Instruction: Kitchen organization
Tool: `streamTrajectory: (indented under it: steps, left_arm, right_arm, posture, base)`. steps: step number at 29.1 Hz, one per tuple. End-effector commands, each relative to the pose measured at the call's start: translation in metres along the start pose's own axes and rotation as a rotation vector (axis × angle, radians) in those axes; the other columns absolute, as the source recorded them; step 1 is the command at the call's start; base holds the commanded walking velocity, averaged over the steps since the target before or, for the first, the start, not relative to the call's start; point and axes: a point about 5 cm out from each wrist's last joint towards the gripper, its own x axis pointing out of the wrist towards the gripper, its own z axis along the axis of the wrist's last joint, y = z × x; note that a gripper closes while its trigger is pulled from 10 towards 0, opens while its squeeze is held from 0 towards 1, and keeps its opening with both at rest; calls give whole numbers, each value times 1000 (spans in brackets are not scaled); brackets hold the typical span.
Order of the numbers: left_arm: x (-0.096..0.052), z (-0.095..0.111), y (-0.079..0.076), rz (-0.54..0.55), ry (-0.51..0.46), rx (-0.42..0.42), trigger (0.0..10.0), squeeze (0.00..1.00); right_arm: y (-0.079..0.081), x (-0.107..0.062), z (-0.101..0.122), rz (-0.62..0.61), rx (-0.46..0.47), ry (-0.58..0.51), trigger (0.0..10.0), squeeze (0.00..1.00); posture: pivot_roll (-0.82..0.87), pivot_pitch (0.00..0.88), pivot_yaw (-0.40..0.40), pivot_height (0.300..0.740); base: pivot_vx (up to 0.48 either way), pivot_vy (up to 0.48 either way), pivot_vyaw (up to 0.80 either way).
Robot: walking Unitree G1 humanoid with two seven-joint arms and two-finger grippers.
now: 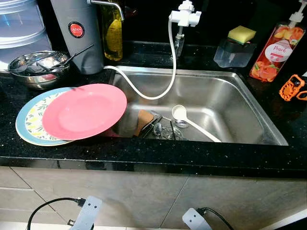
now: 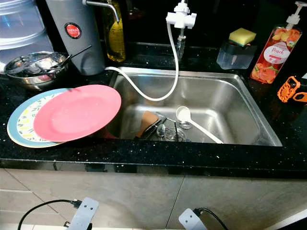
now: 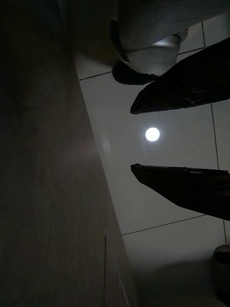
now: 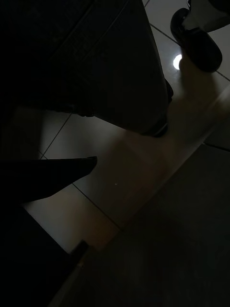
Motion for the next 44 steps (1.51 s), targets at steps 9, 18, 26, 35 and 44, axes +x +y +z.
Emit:
streamTrajectory:
  steps: [9, 18, 26, 35, 44]
  left_arm:
    - [0, -1, -1, -18, 15, -55, 10000, 0]
    - [2, 6, -2, -77, -15, -134, 10000, 0]
    - [3, 13, -6, -100, -53, -108, 10000, 0]
    - [0, 5, -2, -107, -34, -96, 10000, 0]
    - [1, 5, -5, -116, -34, -38, 10000, 0]
  right_arm:
    - [-1, -1, -4, -15, 16, 11, 10000, 0]
    - [-10, -4, -13, -97, 327, 2, 10000, 0]
    - [-24, -6, -12, -147, 658, -51, 10000, 0]
    - [-22, -2, 8, -140, 672, -110, 10000, 0]
    - [-9, -2, -5, -96, 145, -5, 10000, 0]
  posture:
    - [163, 0, -51, 740]
    - [134, 0, -31, 740]
    - [145, 0, -35, 740]
    - [147, 0, -31, 740]
    - [149, 0, -33, 740]
  base:
    - [0, 0, 0]
    - [0, 0, 0]
    - [0, 0, 0]
    - [0, 0, 0]
    - [0, 0, 0]
